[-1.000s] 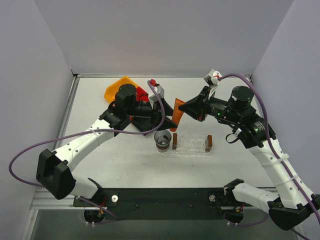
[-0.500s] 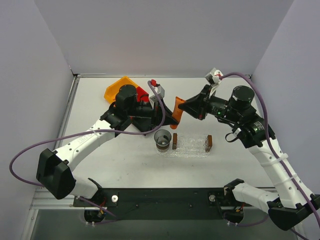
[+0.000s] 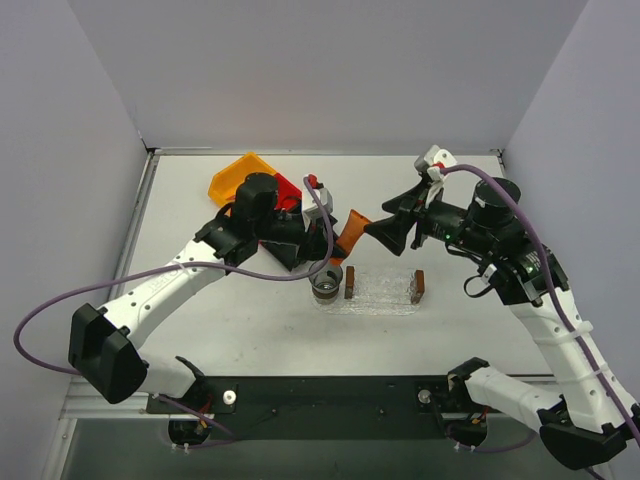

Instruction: Prepare toiletry sets of a toothbrush and toothpaste on the tray

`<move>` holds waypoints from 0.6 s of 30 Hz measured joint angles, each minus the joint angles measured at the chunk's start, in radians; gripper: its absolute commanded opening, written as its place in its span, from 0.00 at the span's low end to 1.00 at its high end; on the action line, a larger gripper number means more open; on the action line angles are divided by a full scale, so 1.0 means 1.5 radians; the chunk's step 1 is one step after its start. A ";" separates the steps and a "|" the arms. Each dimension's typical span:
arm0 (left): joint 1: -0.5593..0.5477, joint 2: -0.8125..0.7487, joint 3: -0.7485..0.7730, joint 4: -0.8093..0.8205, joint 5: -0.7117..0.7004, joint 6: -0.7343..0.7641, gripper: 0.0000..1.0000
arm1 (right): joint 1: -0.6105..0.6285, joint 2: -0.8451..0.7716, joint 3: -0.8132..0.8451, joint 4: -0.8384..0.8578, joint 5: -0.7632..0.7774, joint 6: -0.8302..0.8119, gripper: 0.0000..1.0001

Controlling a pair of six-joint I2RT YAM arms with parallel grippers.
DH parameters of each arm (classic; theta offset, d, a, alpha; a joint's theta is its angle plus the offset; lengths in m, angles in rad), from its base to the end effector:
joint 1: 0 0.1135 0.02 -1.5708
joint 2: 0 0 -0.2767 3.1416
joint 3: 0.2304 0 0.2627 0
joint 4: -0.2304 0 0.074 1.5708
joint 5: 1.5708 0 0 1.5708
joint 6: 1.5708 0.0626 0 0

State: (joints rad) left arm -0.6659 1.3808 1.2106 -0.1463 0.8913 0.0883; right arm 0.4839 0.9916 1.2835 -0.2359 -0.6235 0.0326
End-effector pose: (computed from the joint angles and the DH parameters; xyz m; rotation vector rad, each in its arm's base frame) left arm 0.2355 -0.2469 0.3658 1.2707 1.4772 -1.2232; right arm 0.1785 0.1351 0.4831 -0.8376 1.3537 0.8765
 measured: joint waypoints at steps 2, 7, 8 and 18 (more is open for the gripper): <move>0.000 -0.003 0.001 -0.021 -0.004 0.019 0.00 | 0.000 0.001 0.023 -0.026 0.005 -0.019 0.61; -0.005 -0.004 0.019 -0.069 -0.017 0.060 0.00 | 0.000 0.007 0.053 -0.066 0.006 -0.046 0.63; -0.007 -0.004 0.023 -0.075 -0.019 0.067 0.00 | 0.000 0.010 0.054 -0.069 0.006 -0.049 0.63; -0.026 -0.004 0.032 -0.113 -0.059 0.108 0.00 | 0.019 0.083 0.056 -0.101 0.006 -0.058 0.64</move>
State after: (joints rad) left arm -0.7052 1.3743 1.2591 -0.3157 0.8028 0.2508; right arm 0.5117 1.1164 1.3670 -0.3878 -0.6144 -0.0544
